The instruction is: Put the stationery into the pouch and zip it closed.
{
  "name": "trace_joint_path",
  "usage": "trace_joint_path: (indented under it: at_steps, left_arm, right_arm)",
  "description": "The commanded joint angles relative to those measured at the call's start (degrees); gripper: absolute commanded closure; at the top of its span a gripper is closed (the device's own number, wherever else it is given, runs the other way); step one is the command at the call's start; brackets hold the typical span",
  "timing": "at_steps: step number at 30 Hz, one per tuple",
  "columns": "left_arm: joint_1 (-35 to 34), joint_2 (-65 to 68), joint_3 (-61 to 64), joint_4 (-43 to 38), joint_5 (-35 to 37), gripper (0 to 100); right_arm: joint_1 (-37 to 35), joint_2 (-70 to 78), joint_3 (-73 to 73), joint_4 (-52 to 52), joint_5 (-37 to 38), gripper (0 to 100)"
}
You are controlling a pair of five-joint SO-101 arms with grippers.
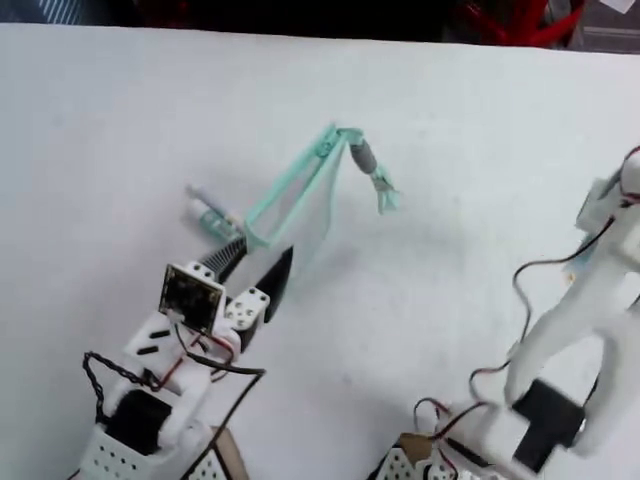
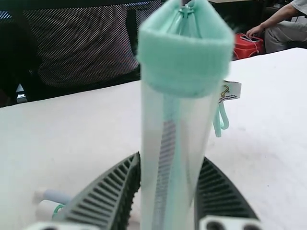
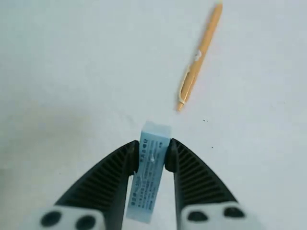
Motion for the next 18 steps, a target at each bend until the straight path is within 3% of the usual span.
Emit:
trace_joint_path:
  at_steps: [1,5,11,13,18]
  left_arm:
    - [-0.3,0.6,-0.2,-0.4,0.7,83]
    - [-0.3,0.6,-0.2,-0.4,0.7,83]
    - [-0.3,0.6,-0.1,-0.4,0.5,83]
    - [-0.3,0.6,-0.1,-0.4,0.4,83]
    - [-0.3,0.6,-0.1,-0.4,0.4,83]
  right_arm:
    - [-7.7,-12.1,-2.5,4.4,0.7,98.1]
    - [-20.3,-22.6,-2.8,3.9,0.2,98.1]
    - [-50.1,-34.0,-2.5,-6.1,-2.9,98.1]
    - [-54.9,-34.4,-2.5,-12.2,-4.4,98.1]
    - [-58.9,-31.1,1.0,-23.4,-5.5,98.1]
